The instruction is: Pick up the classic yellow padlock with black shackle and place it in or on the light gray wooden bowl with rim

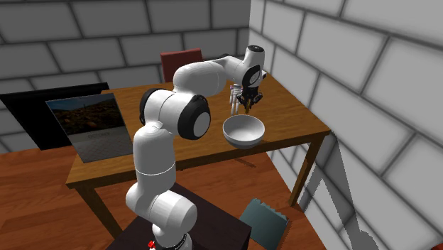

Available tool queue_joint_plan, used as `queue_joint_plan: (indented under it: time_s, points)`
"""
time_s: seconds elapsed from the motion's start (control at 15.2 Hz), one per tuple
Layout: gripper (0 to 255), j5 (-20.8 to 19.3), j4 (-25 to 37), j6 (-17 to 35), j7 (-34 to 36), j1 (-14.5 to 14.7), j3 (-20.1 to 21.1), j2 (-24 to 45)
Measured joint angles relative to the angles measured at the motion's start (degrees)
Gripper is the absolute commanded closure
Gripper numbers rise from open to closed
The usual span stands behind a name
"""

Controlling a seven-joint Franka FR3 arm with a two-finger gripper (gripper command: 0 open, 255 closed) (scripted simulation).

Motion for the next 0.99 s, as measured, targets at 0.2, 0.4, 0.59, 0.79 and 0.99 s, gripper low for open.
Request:
queue_joint_plan:
  time_s: [0.2, 0.4, 0.59, 0.79, 0.99]
  points:
    - [255, 0.0, 0.1, 0.0, 0.0, 0.0, 0.0, 0.0]
    - [255, 0.0, 0.0, 0.0, 0.0, 0.0, 0.0, 0.0]
    - [255, -0.1, 0.6, -0.8, 0.2, 0.0, 0.0, -0.2]
    - [255, -0.2, 2.8, -2.9, 0.4, -0.1, -0.1, -0.1]
    - [255, -0.3, 5.2, -5.2, 0.6, -0.2, -0.1, -0.1]
